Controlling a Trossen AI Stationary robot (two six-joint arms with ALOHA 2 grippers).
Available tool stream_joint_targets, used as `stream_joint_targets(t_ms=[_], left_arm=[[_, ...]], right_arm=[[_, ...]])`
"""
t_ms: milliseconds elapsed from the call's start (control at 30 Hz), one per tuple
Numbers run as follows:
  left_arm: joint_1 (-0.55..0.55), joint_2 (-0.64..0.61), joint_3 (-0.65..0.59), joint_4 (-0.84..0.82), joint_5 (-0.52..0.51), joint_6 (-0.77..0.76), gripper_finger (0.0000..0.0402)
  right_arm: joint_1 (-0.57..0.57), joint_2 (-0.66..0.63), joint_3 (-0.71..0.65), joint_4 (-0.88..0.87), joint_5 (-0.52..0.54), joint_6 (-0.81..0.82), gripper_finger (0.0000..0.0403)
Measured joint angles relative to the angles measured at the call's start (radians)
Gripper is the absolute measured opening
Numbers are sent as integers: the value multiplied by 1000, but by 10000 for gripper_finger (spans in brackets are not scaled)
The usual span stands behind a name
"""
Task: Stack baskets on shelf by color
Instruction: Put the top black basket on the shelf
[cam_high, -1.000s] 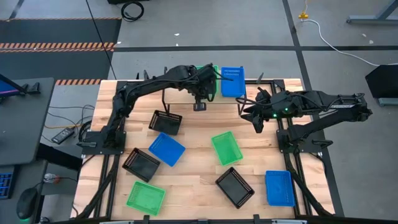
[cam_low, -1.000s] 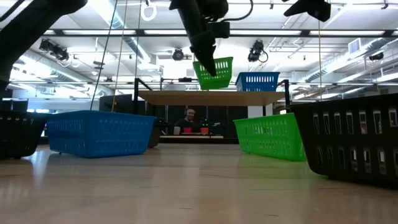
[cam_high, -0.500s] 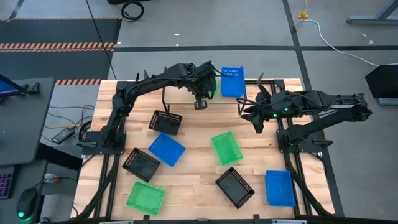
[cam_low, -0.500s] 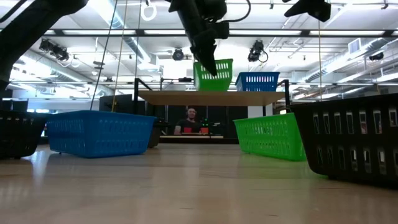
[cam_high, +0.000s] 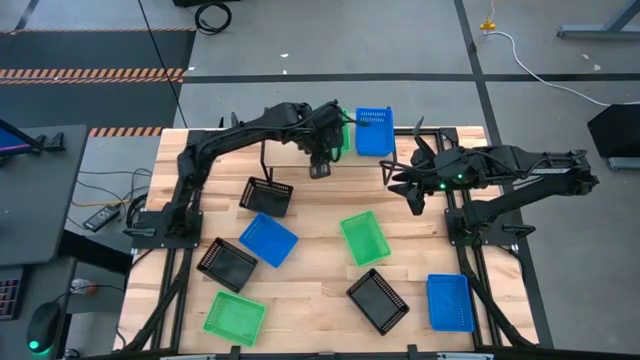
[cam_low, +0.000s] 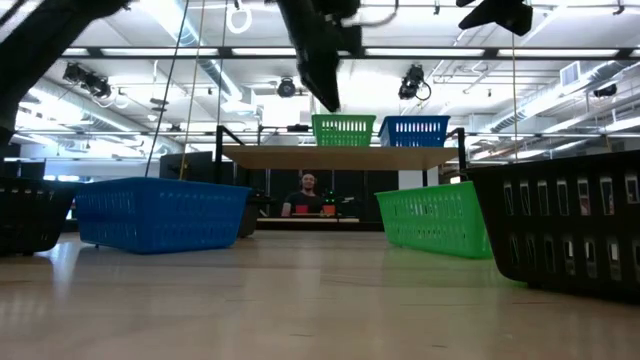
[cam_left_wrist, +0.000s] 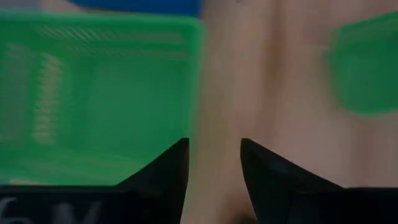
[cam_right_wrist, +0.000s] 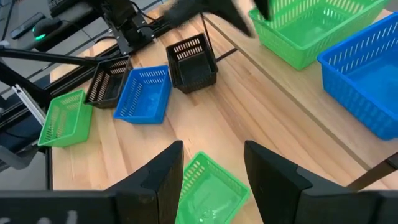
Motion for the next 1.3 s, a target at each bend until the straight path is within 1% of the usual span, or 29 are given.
stream_joint_targets(t_ms=[67, 133, 233, 300, 433, 567, 800, 1033, 1100, 1200, 1300], left_arm=[[-13, -50, 1, -11, 46, -48, 148], [-33, -107, 1, -10, 52, -91, 138], [-63, -203, 2, 38, 22, -131, 117], [-82, -261, 3, 77, 3, -151, 104], [-96, -332, 3, 117, -41, -171, 83], [-93, -347, 2, 118, -60, -184, 76], [-98, -346, -21, 133, -60, -194, 86], [-98, -346, -28, 149, -59, -200, 83], [-97, -346, -28, 139, -58, -221, 83], [-103, -342, -28, 58, -32, -280, 86], [-126, -328, -29, -96, -39, -305, 86]], right_arm=[[0, -11, 0, 16, -1, -14, 176], [3, -31, 0, 59, 0, -16, 174], [12, -69, 0, 101, 0, -22, 168], [14, -90, 0, 92, 0, -30, 165], [12, -115, 0, 71, 1, -35, 162], [3, -114, 0, 70, 0, -35, 162], [0, -103, 0, 72, 0, -38, 161], [0, -102, 0, 74, 0, -38, 161], [0, -98, 0, 67, -1, -34, 161], [0, -65, 0, 53, -51, -32, 161], [7, -7, 0, 1, -118, -28, 161]])
